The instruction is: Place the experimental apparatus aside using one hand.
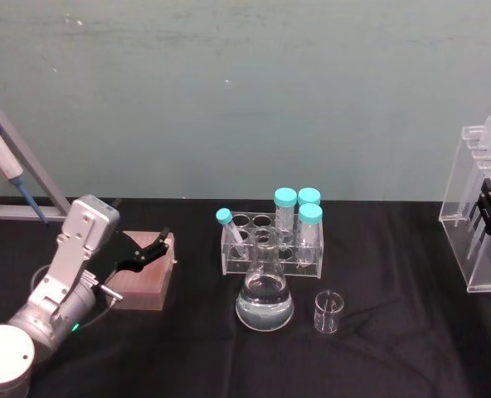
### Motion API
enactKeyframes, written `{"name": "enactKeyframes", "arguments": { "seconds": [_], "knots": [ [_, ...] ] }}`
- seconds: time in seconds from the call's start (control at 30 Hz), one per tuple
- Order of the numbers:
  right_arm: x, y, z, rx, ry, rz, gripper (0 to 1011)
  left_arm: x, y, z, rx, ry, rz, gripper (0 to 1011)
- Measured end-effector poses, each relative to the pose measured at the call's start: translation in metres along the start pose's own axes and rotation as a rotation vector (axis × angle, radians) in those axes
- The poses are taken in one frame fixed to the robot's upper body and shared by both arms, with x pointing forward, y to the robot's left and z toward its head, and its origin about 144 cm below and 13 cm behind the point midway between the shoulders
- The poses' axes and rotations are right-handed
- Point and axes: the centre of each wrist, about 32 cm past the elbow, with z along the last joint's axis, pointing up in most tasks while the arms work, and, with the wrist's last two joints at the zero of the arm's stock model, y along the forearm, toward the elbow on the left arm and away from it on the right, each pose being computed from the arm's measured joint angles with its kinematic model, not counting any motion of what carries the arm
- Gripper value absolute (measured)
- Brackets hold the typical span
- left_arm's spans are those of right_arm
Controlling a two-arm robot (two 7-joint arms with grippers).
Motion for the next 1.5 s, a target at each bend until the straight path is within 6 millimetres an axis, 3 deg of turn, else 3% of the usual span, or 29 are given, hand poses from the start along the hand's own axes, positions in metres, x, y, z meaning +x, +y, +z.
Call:
{"name": "enactKeyframes", "arguments": {
  "seconds": [1.5],
  "knots": [
    [0.020, -0.003, -0.005, -0.014, -0.015, -0.027, 596, 0.000, 0.000, 0.000, 0.000, 0.000, 0.000, 1000]
  ]
}}
